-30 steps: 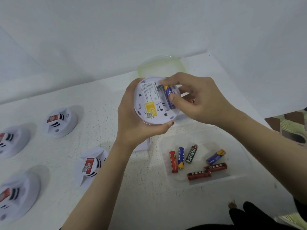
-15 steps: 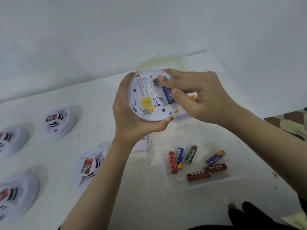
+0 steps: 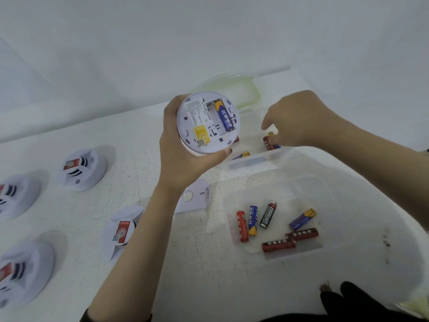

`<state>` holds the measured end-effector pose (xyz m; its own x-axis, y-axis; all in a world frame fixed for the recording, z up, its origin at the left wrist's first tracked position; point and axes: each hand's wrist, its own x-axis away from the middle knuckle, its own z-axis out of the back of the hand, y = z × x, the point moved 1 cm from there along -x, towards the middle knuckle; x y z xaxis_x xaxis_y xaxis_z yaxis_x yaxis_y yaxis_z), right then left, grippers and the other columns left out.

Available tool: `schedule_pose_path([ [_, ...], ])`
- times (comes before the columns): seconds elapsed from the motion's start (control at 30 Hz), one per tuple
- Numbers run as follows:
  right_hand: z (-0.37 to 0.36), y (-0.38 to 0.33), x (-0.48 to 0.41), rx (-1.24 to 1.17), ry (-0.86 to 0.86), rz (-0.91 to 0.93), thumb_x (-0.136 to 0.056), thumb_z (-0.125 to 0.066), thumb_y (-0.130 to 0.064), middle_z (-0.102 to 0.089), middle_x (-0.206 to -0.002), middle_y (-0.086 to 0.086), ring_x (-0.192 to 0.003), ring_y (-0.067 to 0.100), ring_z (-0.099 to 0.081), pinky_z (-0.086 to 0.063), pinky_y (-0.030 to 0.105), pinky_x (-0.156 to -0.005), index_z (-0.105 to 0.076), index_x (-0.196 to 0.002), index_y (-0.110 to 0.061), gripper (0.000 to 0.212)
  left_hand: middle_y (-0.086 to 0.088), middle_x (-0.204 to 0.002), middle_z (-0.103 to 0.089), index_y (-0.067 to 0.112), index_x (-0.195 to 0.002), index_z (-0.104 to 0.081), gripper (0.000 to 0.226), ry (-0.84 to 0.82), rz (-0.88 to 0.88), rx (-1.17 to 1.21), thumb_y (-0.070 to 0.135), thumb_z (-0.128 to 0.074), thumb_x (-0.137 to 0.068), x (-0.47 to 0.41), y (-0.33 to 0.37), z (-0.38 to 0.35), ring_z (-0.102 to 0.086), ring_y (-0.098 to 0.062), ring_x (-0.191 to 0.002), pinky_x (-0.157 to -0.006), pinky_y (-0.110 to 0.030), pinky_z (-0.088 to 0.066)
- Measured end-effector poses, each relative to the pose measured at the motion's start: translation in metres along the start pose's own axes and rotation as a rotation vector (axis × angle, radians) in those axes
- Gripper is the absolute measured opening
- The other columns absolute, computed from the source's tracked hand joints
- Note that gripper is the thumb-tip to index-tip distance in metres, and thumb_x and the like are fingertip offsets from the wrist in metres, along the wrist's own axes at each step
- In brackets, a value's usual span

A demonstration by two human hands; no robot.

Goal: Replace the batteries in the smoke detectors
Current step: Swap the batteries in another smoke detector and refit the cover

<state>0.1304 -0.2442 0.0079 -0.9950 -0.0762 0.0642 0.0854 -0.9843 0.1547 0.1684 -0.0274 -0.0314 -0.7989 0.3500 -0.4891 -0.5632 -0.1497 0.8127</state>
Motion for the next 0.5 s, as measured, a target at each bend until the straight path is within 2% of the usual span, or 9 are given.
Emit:
schedule_pose_path([
  [0.07,-0.004,-0.002,-0.004,0.123,-0.018,0.009,-0.081,-0.060,-0.024,-0.068,-0.107,-0.003,-0.104,0.018,-0.063,-0.047,0.027,-0.078,-0.067,-0.113,-0.023,0.033,0.011,-0.128,-0.048,0.000,-0.133,-0.036,0.094,-0.012,0.010,-0.004,0.029,-0.085,-0.059,0.001,-0.001,-0.001,-0.050,0.003,-0.119,-0.097,-0.018,-0.045],
  [0.13,-0.006,0.000,-0.008,0.183,-0.044,0.005,-0.079,-0.060,-0.020,-0.068,-0.110,-0.002,-0.102,0.016,-0.063,-0.045,0.022,-0.075,-0.067,-0.114,-0.023,0.036,0.012,-0.127,-0.047,0.000,-0.133,-0.036,0.093,-0.018,0.011,-0.007,0.028,-0.085,-0.058,0.002,-0.002,-0.002,-0.050,0.004,-0.119,-0.096,-0.017,-0.044],
  [0.17,-0.007,0.000,-0.011,0.184,-0.060,-0.002,-0.078,-0.059,-0.019,-0.068,-0.110,-0.003,-0.102,0.015,-0.063,-0.041,0.017,-0.067,-0.067,-0.115,-0.023,0.037,0.012,-0.127,-0.047,-0.001,-0.133,-0.036,0.093,-0.018,0.013,-0.006,0.028,-0.085,-0.058,0.002,-0.003,-0.002,-0.050,0.003,-0.119,-0.096,-0.017,-0.044],
  [0.23,-0.007,-0.002,-0.013,0.191,-0.091,-0.002,-0.078,-0.058,-0.018,-0.068,-0.108,-0.004,-0.100,0.014,-0.062,-0.022,0.016,-0.052,-0.068,-0.113,-0.023,0.037,0.011,-0.128,-0.047,0.001,-0.133,-0.036,0.093,-0.014,0.017,-0.003,0.027,-0.085,-0.058,0.002,-0.004,-0.002,-0.051,0.001,-0.119,-0.097,-0.019,-0.045],
  [0.3,-0.008,-0.004,-0.015,0.201,-0.079,0.024,-0.079,-0.055,-0.018,-0.068,-0.106,-0.004,-0.098,0.014,-0.062,-0.014,0.019,-0.049,-0.068,-0.111,-0.022,0.035,0.012,-0.127,-0.047,0.005,-0.132,-0.036,0.091,-0.011,0.014,-0.009,0.028,-0.085,-0.058,0.001,-0.003,-0.001,-0.050,0.002,-0.119,-0.097,-0.019,-0.045],
  [0.37,-0.008,-0.004,-0.014,0.154,-0.072,0.038,-0.080,-0.054,-0.019,-0.069,-0.097,-0.004,-0.091,0.018,-0.065,-0.017,0.020,-0.049,-0.068,-0.106,-0.024,0.030,0.013,-0.126,-0.047,0.006,-0.131,-0.036,0.091,-0.014,0.018,-0.009,0.028,-0.085,-0.058,0.002,-0.004,-0.001,-0.050,0.004,-0.118,-0.096,-0.017,-0.044],
  [0.43,-0.008,-0.003,-0.012,0.032,-0.059,0.037,-0.082,-0.055,-0.024,-0.066,-0.089,-0.009,-0.081,0.017,-0.057,-0.022,0.021,-0.052,-0.062,-0.095,-0.028,0.015,0.013,-0.125,-0.048,0.003,-0.132,-0.036,0.091,-0.012,0.029,0.004,0.028,-0.085,-0.058,0.002,-0.004,-0.001,-0.051,0.002,-0.118,-0.096,-0.018,-0.045],
  [0.5,-0.006,-0.002,-0.008,-0.125,-0.019,0.028,-0.084,-0.058,-0.025,-0.066,-0.091,-0.013,-0.079,0.013,-0.049,-0.026,0.024,-0.055,-0.057,-0.088,-0.030,0.006,0.016,-0.125,-0.048,0.004,-0.132,-0.037,0.091,-0.013,0.034,0.009,0.029,-0.084,-0.058,0.003,-0.005,-0.001,-0.051,0.003,-0.118,-0.096,-0.017,-0.044],
])
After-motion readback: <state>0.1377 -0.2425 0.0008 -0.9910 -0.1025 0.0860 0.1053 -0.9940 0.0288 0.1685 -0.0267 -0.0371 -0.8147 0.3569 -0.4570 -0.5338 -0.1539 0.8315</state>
